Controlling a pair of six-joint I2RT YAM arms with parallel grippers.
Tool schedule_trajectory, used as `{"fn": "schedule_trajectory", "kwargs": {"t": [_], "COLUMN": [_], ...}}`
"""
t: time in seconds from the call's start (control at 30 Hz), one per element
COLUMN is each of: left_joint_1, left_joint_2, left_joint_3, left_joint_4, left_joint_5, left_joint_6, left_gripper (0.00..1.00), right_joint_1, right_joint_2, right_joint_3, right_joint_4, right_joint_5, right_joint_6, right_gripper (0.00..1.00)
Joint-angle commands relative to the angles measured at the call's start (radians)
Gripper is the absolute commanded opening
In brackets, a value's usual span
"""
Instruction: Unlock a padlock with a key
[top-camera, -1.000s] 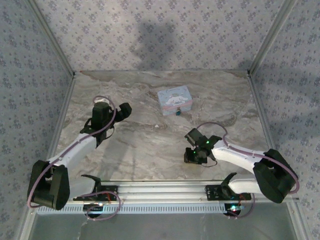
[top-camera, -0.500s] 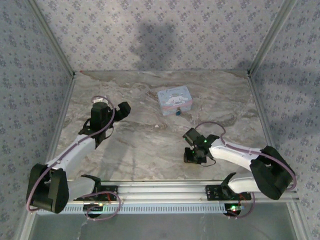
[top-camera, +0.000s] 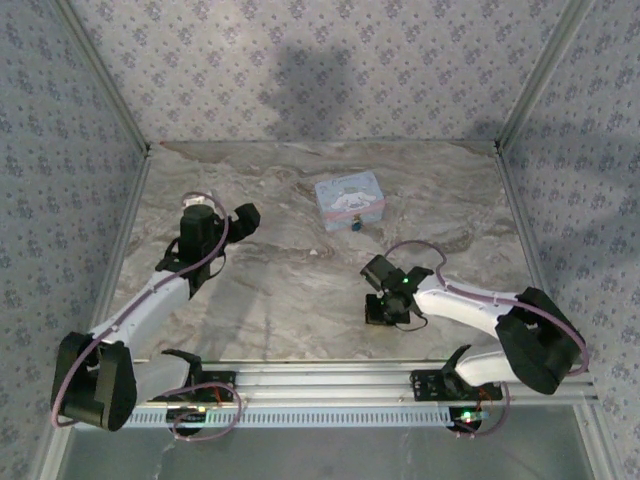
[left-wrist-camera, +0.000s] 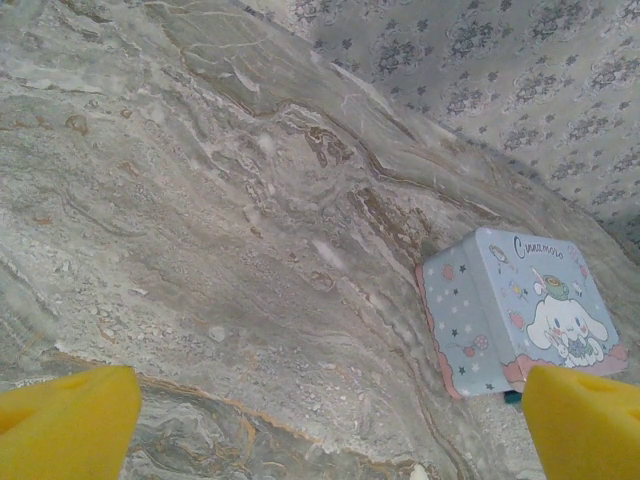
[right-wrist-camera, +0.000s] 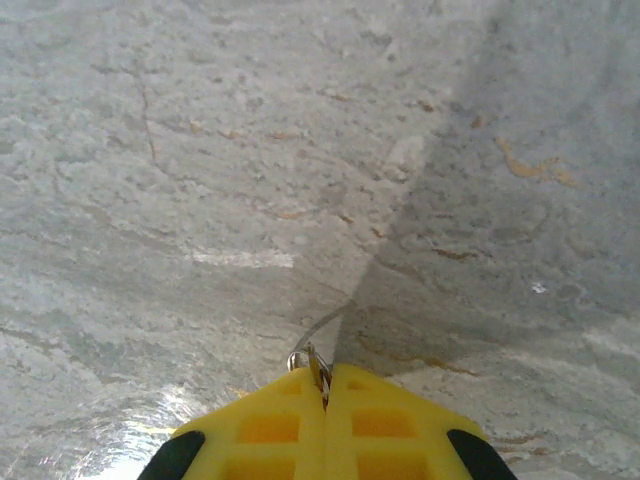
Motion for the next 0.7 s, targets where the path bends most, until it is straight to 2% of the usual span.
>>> {"fn": "schedule_trajectory", "kwargs": {"t": [0.0, 0.13, 0.3, 0.43, 0.67], "left_joint_1": [-0.002, -0.002, -0.007, -0.056, -0.191], "left_joint_2": [-0.024, -0.01, 0.037, 0.067, 0.147], "left_joint_3": [0.001, 0.031, 0.095, 0.166, 0.322], "left_joint_4": [-0.018, -0.015, 0.042, 0.078, 0.043], "left_joint_5": [-0.006, 0.084, 0.35, 0.536, 0.752], "left_joint_6": [0.025, 0.053, 0.103, 0.152, 0.247], "left_gripper": [0.98, 0.98, 0.92, 0.88, 0.78], "right_joint_1": [-0.005, -0.054, -0.151, -0.238, -0.35], "right_joint_2": [-0.043, -0.124, -0.208, -0.238, -0.247], "right_joint_3": [0.01, 0.015, 0.038, 0.08, 0.164], "right_joint_4": [-0.04, -0.016, 0.144, 0.256, 0.36], "right_joint_5": [0.016, 0.03, -0.033, -0.145, -0.384], "right_joint_6": [-0.03, -0.127, -0.324, -0.487, -0.682], "right_gripper": [0.0, 0.0, 0.0, 0.0, 0.0]}}
